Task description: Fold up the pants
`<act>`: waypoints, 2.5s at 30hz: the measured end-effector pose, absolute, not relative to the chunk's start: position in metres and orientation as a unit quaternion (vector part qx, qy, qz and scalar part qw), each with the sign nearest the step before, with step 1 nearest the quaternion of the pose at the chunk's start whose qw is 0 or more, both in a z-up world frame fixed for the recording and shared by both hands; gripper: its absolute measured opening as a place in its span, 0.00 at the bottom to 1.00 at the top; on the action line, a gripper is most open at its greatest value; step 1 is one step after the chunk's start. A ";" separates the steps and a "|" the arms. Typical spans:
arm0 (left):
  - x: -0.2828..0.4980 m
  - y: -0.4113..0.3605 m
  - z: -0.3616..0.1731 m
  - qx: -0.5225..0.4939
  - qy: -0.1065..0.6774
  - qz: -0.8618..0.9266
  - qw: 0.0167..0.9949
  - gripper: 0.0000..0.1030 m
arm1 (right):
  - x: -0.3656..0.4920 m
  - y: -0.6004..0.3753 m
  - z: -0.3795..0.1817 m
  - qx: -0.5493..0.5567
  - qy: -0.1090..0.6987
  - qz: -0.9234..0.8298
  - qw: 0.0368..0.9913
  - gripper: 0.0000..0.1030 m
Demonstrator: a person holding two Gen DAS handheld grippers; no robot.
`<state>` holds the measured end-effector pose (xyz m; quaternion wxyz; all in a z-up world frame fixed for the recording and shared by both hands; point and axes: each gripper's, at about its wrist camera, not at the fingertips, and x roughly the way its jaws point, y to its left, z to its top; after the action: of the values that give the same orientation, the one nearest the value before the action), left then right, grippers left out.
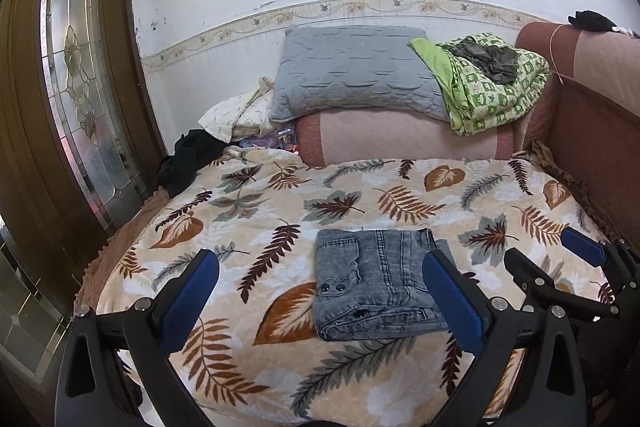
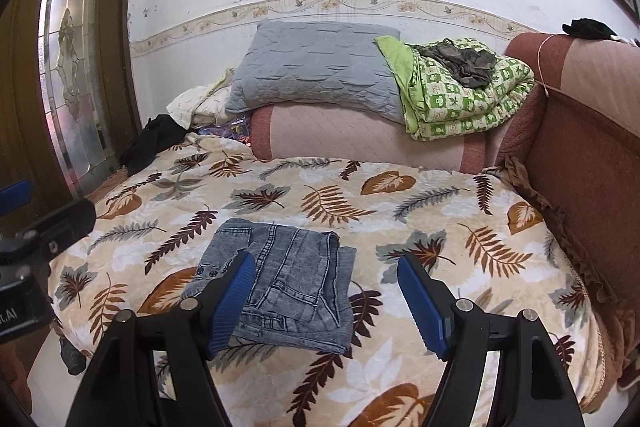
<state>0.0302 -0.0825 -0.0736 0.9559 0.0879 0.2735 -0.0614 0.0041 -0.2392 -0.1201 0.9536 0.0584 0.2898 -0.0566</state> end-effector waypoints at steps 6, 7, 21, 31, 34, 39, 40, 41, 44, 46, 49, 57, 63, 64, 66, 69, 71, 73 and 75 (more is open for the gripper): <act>0.025 -0.083 -0.070 0.062 0.278 -0.062 0.956 0.98 | -0.007 -0.247 -0.111 0.045 0.288 -0.059 0.955 0.74; 0.025 -0.084 -0.070 0.059 0.280 -0.065 0.956 0.98 | -0.010 -0.249 -0.109 0.044 0.286 -0.063 0.955 0.74; 0.028 -0.069 -0.060 0.086 0.250 -0.103 0.959 0.98 | -0.010 -0.231 -0.099 0.056 0.274 -0.101 0.955 0.75; 0.038 -0.034 -0.067 0.081 0.238 -0.088 0.964 0.98 | 0.004 -0.195 -0.084 0.022 0.271 -0.119 0.955 0.75; 0.042 -0.023 -0.071 0.077 0.245 -0.082 0.963 0.98 | 0.011 -0.184 -0.084 0.020 0.276 -0.106 0.955 0.75; 0.048 -0.009 -0.075 0.068 0.250 -0.065 0.964 0.98 | 0.021 -0.173 -0.088 0.013 0.283 -0.093 0.955 0.75; 0.050 -0.007 -0.075 0.066 0.252 -0.063 0.963 0.98 | 0.023 -0.171 -0.088 0.012 0.284 -0.091 0.954 0.74; 0.052 -0.006 -0.076 0.065 0.254 -0.060 0.963 0.98 | 0.025 -0.171 -0.089 0.013 0.285 -0.088 0.954 0.75; 0.055 -0.008 -0.077 0.066 0.256 -0.057 0.963 0.98 | 0.028 -0.173 -0.092 0.018 0.286 -0.083 0.954 0.75; 0.056 -0.010 -0.077 0.066 0.256 -0.058 0.963 0.98 | 0.029 -0.175 -0.095 0.020 0.289 -0.083 0.954 0.75; 0.059 -0.015 -0.078 0.064 0.265 -0.066 0.960 0.98 | 0.031 -0.179 -0.099 0.026 0.291 -0.079 0.953 0.75; 0.062 -0.030 -0.079 0.067 0.277 -0.074 0.956 0.98 | 0.032 -0.191 -0.102 0.035 0.288 -0.079 0.954 0.75; 0.058 -0.040 -0.077 0.075 0.277 -0.080 0.955 0.98 | 0.028 -0.201 -0.101 0.045 0.285 -0.080 0.954 0.75; 0.057 -0.042 -0.076 0.076 0.277 -0.081 0.954 0.98 | 0.026 -0.203 -0.101 0.046 0.284 -0.080 0.954 0.75; 0.056 -0.044 -0.075 0.076 0.276 -0.082 0.955 0.98 | 0.024 -0.204 -0.099 0.049 0.282 -0.082 0.955 0.75; 0.054 -0.045 -0.075 0.074 0.277 -0.084 0.954 0.98 | 0.020 -0.205 -0.097 0.049 0.281 -0.083 0.955 0.75; 0.053 -0.045 -0.075 0.071 0.278 -0.087 0.954 0.98 | 0.016 -0.205 -0.095 0.046 0.280 -0.085 0.955 0.75; 0.051 -0.044 -0.074 0.068 0.276 -0.088 0.955 0.98 | 0.011 -0.204 -0.092 0.044 0.276 -0.087 0.956 0.75; 0.048 -0.043 -0.073 0.063 0.275 -0.090 0.955 0.98 | 0.007 -0.203 -0.089 0.042 0.272 -0.089 0.957 0.75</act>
<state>0.0483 -0.0429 -0.0729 0.9552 0.0635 0.2746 -0.0899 0.0069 -0.2026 -0.0886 0.9573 0.0420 0.2719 -0.0889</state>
